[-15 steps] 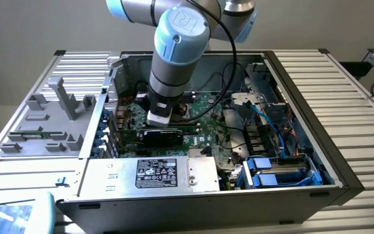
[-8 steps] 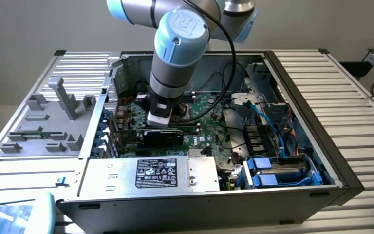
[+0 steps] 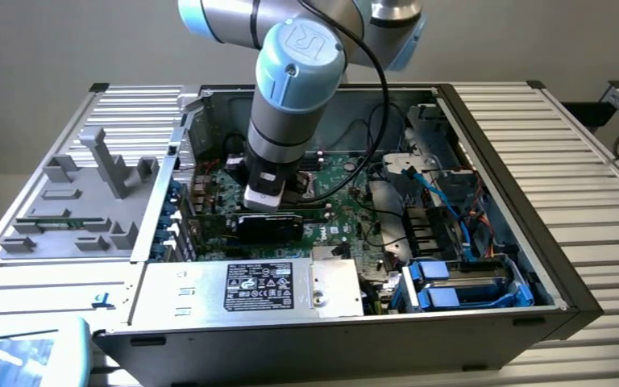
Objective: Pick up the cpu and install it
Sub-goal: 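Install the second cpu locking lever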
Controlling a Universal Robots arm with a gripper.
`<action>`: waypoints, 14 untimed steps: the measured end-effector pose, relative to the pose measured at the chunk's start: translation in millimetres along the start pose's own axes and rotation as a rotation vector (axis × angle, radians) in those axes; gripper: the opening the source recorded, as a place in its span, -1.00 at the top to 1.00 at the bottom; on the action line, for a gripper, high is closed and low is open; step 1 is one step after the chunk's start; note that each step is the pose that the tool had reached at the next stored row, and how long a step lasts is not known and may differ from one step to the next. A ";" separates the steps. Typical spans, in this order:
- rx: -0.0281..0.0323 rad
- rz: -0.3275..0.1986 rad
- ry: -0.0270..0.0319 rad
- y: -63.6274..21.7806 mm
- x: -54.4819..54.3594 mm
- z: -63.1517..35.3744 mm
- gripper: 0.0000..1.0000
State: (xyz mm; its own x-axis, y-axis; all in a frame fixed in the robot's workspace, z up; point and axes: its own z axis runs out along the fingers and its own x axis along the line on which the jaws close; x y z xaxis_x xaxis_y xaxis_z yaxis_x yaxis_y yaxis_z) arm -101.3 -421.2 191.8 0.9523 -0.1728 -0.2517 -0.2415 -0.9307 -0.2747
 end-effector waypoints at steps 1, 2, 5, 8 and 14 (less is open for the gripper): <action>-0.0007 0.000 0.0001 0.0 0.0 0.0 0.76; -0.0017 0.000 0.0003 0.0 0.0 0.1 0.76; -0.0052 0.001 0.0014 0.2 0.1 0.7 0.76; -0.0115 0.002 0.0029 0.5 0.4 1.6 0.76; -0.0184 0.004 0.0047 0.6 0.5 2.0 0.76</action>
State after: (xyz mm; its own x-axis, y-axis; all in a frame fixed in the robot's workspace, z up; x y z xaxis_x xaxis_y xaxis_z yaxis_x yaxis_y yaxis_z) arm -101.4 -421.2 189.6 0.9523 -0.1776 -0.2482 -0.2415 -0.9359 -0.2566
